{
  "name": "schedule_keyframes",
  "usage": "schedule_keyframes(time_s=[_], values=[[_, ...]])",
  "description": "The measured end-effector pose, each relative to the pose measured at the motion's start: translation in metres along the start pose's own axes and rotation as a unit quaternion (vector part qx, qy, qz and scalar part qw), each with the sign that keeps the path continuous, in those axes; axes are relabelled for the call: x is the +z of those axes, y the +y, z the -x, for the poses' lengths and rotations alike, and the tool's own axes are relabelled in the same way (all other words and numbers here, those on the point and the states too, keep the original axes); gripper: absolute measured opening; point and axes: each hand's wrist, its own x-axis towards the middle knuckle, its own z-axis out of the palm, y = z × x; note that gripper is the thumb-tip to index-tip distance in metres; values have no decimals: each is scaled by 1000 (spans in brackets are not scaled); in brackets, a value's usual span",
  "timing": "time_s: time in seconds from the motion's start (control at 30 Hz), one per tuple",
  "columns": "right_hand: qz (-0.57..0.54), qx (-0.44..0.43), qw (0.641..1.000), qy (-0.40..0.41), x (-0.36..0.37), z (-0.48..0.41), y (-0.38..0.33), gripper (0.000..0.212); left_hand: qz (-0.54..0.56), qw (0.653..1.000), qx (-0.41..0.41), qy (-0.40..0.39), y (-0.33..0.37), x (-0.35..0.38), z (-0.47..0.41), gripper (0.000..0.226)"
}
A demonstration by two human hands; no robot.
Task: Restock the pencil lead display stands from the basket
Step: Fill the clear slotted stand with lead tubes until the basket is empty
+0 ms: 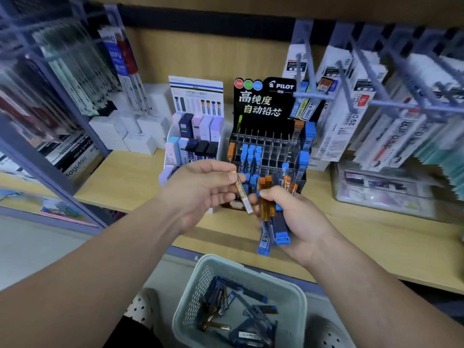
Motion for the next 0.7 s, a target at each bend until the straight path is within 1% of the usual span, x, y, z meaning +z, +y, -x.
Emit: schedule_keyframes(time_s=[0.07, 0.1, 0.17, 0.23, 0.3, 0.4, 0.53, 0.6, 0.7], values=[[0, 4, 1000, 1, 1, -9, -3, 7, -52, 998, 21, 6, 4, -11, -10, 13], [0, 7, 1000, 4, 1, -13, -4, 6, -98, 994, 42, 15, 5, -17, -16, 13], [-5, 13, 1000, 7, -1, -20, -8, 6, -203, 975, 88, 32, 7, -27, -25, 14], [-22, 12, 1000, 14, -4, -25, -12, 6, -261, 957, 115, 49, 9, -33, -33, 15], [-30, 7, 999, 16, -7, -30, -14, 6, -295, 943, 136, 66, 8, -37, -40, 16], [-25, 8, 999, 25, -9, -35, -14, 6, -345, 922, 161, 67, 6, -41, -49, 18], [-18, 12, 999, 34, -11, -40, -12, 10, -347, 917, 181, 75, 4, -40, -54, 16], [-14, 12, 999, 32, -11, -40, -12, 9, -359, 909, 197, 78, 3, -39, -55, 16], [-17, 12, 999, 29, -11, -40, -12, 8, -417, 875, 232, 82, -1, -37, -55, 18]])
